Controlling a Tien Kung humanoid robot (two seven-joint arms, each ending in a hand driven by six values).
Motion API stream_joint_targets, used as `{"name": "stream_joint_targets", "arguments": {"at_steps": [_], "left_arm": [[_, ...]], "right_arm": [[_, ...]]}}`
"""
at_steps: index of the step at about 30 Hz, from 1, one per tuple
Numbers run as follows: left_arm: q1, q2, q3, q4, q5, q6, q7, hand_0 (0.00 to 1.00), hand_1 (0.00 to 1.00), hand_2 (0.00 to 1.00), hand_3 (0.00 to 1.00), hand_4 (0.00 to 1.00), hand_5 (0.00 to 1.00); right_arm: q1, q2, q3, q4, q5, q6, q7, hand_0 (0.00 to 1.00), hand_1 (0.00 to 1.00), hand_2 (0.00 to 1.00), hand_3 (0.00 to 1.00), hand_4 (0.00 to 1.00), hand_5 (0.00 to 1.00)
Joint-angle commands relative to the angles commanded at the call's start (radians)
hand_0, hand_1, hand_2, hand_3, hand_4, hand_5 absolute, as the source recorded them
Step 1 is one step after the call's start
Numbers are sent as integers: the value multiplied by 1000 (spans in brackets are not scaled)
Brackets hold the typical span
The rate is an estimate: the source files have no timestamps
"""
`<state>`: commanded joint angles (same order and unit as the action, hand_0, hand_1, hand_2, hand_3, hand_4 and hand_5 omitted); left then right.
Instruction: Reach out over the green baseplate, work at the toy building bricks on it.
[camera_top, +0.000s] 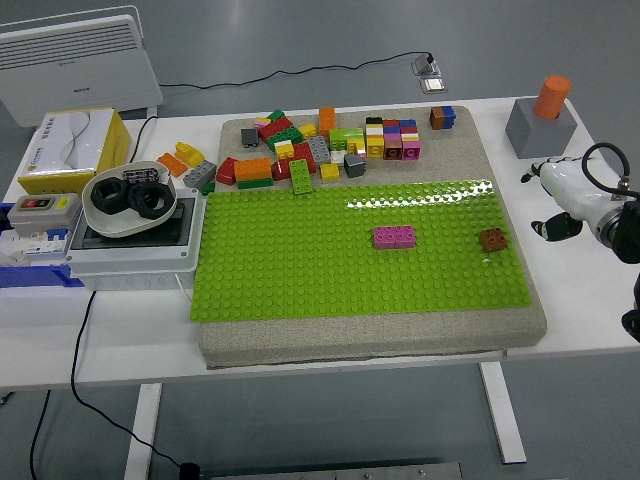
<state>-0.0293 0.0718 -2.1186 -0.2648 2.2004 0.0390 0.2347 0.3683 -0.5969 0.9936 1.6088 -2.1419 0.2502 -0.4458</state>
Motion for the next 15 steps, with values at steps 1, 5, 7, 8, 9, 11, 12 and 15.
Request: {"name": "stream_joint_targets", "arguments": {"at_steps": [1,5,7,8,9,11,12,15], "left_arm": [[0,0,0,0,0,0,0,755,688,604,436,598,334],[0,-1,3,0,0,1,0,755,688,604,436,598,334],[1,-1,4,0,-1,1,1,756,690,604,437,598,333],[1,-1,5,0,-2,1,1,756,690,604,437,598,333],[1,-1,6,-1,-3,1,1,756,690,604,437,598,333],[1,-1,8,-1,-3,2,1,756,690,604,437,598,333],[1,-1,9,-1,-3,2,1,756,690,606,444,595,338],[0,-1,10,-1,-3,2,1,756,690,606,444,595,338]], "right_arm": [[-3,0,2,-1,4,-11,9,822,878,894,718,729,103],[-27,0,22,-13,36,-84,67,822,878,894,718,729,103],[-35,0,33,-17,42,-114,87,812,851,869,684,704,84],[-40,-1,39,-18,45,-131,99,812,851,869,684,704,84],[-45,-2,45,-19,49,-153,115,812,851,869,684,704,84],[-53,-2,53,-19,61,-191,144,812,851,869,684,704,84],[-57,-2,57,-19,66,-209,157,775,808,836,670,702,78],[-67,1,68,-20,76,-241,181,775,808,836,670,702,78]]}}
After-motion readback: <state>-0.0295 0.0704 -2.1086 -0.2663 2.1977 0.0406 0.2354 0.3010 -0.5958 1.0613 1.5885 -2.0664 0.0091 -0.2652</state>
